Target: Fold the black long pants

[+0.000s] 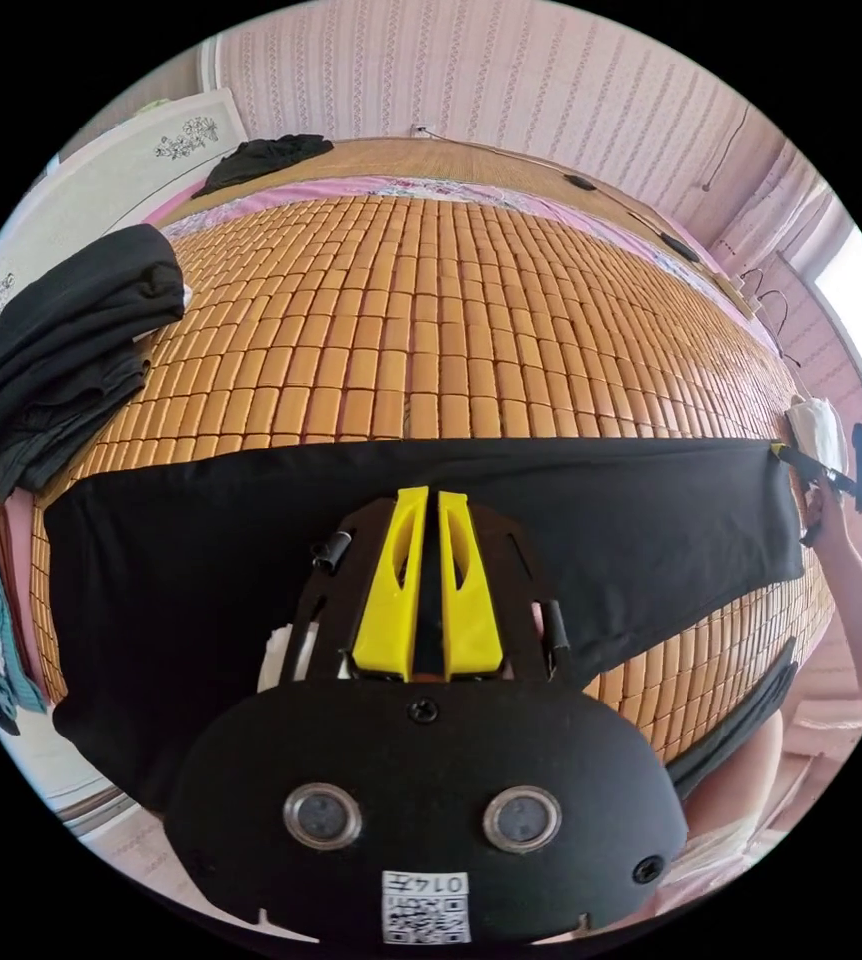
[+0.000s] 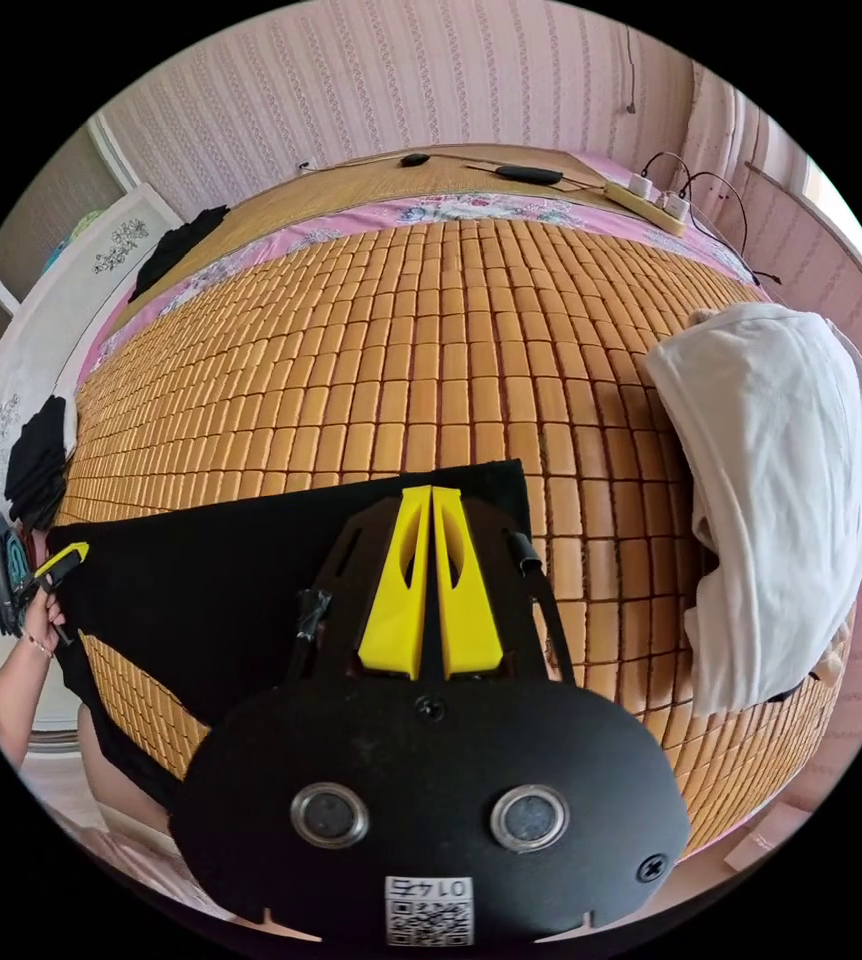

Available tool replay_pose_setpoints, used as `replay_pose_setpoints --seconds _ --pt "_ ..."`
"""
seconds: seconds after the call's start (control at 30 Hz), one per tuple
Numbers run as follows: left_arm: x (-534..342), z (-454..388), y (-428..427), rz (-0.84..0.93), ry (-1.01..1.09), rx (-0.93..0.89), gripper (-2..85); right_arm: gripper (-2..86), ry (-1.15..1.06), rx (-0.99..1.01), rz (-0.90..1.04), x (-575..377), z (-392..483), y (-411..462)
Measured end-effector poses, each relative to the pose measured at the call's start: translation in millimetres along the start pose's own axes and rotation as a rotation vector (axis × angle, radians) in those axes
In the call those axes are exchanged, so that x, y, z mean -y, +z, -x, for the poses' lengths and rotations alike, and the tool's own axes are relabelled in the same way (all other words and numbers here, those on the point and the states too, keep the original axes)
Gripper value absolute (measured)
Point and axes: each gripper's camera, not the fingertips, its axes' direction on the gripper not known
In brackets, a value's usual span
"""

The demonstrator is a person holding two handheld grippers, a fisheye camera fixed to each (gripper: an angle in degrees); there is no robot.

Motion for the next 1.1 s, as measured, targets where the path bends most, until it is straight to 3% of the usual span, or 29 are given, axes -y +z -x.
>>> replay_pose_setpoints --seconds 0.1,0.2,0.4,0.53,0.63,0.87,1.1 --pt "6.3 -10.8 -5.7 0.023 0.031 -0.037 5.4 0.5 -0.014 0.048 -0.079 -26.5 -15.2 -28.6" --pt "-17.2 -41.4 -39.4 -0.071 0.234 -0.096 5.9 4.4 -0.092 0.074 -0.127 -94.1 -28.3 -69.1" --pt "-129.0 -129.5 -90.4 -0.015 0.68 -0.233 6.6 9.8 -0.031 0.05 0.154 -262.9 -53.5 -79.4" --pt "-177.8 -176.4 -76.9 0.091 0.734 -0.246 7.9 9.0 0.064 0.102 0.159 -315.4 -68.4 -67.1" --pt "-182.5 -196.2 -66.7 0.123 0.699 -0.245 8.3 3.9 0.092 0.088 0.181 -328.2 -80.5 -57.5" --pt "-192.3 -247.2 -82.0 0.058 0.846 -0.222 8.9 0.8 0.091 0.258 0.026 -363.5 -99.8 -101.8" --pt "-211.0 -298.0 -88.3 0.02 1.062 -0.17 9.7 0.4 0.035 0.444 -0.27 -401.0 -106.8 -192.3"
